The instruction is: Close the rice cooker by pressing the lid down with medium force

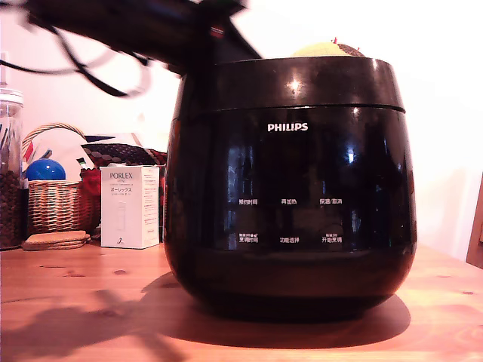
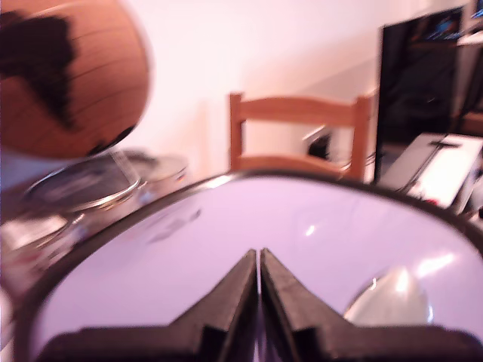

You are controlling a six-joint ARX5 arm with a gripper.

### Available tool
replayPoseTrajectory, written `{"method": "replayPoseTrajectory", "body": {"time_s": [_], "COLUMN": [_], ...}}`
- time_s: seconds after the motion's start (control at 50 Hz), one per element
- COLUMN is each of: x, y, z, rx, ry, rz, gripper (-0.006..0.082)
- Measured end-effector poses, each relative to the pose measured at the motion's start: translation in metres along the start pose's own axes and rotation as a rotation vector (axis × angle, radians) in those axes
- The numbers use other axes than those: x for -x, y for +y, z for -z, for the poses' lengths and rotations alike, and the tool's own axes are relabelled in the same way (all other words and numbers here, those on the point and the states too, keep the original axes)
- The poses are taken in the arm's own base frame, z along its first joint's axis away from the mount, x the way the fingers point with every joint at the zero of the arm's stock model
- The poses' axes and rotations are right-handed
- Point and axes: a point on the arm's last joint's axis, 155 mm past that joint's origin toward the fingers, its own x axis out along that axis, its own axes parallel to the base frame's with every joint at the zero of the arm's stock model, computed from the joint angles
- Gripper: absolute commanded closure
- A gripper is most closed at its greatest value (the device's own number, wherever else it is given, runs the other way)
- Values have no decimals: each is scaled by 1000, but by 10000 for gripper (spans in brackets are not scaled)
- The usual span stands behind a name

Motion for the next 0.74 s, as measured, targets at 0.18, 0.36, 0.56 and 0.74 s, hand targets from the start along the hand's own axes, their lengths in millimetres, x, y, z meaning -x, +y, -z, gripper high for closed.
{"method": "replayPoseTrajectory", "body": {"time_s": [0.18, 0.36, 0.56, 0.74], "x": [20, 52, 71, 78], "y": [22, 63, 94, 107], "z": [-14, -46, -48, -47], "rx": [-10, -24, -18, -16], "ry": [-25, -95, -86, -81], "rz": [-93, -237, -352, -396], "gripper": [787, 787, 786, 786]}}
